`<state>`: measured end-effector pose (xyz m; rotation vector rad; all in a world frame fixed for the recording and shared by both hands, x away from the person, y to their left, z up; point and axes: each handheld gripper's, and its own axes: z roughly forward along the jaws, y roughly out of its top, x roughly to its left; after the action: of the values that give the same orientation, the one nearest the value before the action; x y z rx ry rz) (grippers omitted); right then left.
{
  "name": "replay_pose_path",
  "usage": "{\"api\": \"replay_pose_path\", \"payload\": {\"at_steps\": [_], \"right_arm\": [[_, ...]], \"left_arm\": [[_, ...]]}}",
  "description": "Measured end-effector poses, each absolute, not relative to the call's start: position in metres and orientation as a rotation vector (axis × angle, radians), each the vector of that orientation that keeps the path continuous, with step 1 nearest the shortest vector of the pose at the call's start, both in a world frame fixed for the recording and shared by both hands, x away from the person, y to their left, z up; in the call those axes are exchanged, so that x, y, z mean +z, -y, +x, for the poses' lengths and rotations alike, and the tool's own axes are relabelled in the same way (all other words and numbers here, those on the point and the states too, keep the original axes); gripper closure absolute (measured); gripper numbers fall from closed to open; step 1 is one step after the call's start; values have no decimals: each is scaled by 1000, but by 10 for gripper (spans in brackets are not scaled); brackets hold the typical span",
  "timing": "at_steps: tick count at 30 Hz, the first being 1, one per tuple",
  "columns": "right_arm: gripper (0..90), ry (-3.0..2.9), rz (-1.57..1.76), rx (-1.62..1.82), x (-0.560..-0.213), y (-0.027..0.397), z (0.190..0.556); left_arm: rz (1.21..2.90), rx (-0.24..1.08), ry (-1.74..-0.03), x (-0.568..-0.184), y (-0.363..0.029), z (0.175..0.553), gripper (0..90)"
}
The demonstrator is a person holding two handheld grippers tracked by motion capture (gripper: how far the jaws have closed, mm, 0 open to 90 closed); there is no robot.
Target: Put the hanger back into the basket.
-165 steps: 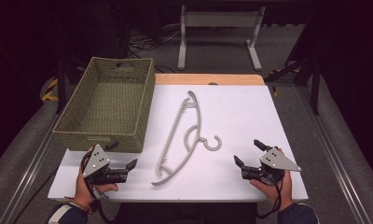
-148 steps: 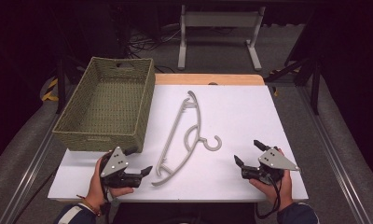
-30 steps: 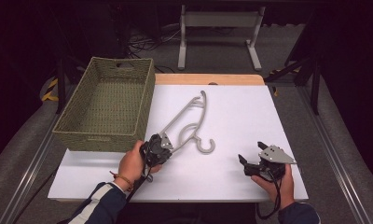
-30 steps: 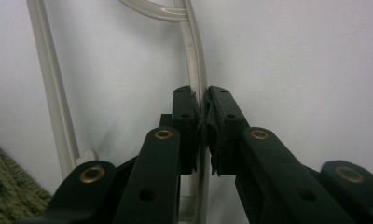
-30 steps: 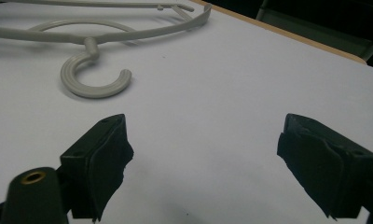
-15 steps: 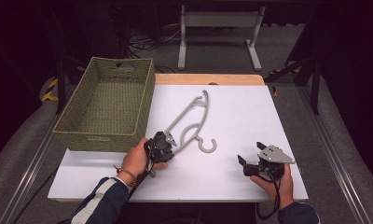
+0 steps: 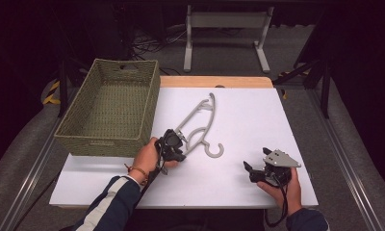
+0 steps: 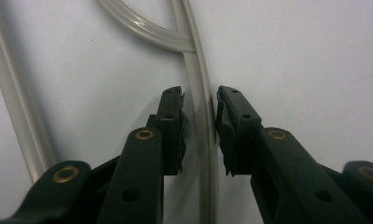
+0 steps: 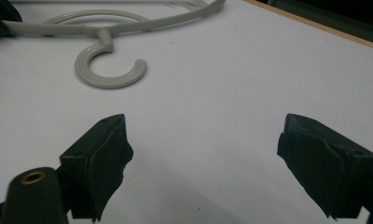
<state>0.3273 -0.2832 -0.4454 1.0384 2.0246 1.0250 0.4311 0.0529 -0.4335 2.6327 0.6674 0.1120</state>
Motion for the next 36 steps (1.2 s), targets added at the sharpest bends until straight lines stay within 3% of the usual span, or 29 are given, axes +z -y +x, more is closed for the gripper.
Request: {"api": "replay_pose_path", "payload": {"at_steps": [6,13,16,20,25,36], "right_arm": [[154,-2047,1026,1000,-447,282,327],[154,-2058,1035,993,-448,283,328],[154,-2062,1025,990,-447,281,327],[154,-2056,1025,983,-446,282,327],[155,-2023,1051,985,-444,288,328],[156,-2004,1059,1002,-443,291,327]], "left_arm": [[2746,161,-603,-429,-40,432,775],[2750,193,-578,-429,-39,428,793],[2747,291,-506,-431,-39,420,821],[2659,280,-549,-434,-47,418,822],[2612,387,-544,-435,-47,411,823],[2387,485,-561,-405,-58,399,824]]}}
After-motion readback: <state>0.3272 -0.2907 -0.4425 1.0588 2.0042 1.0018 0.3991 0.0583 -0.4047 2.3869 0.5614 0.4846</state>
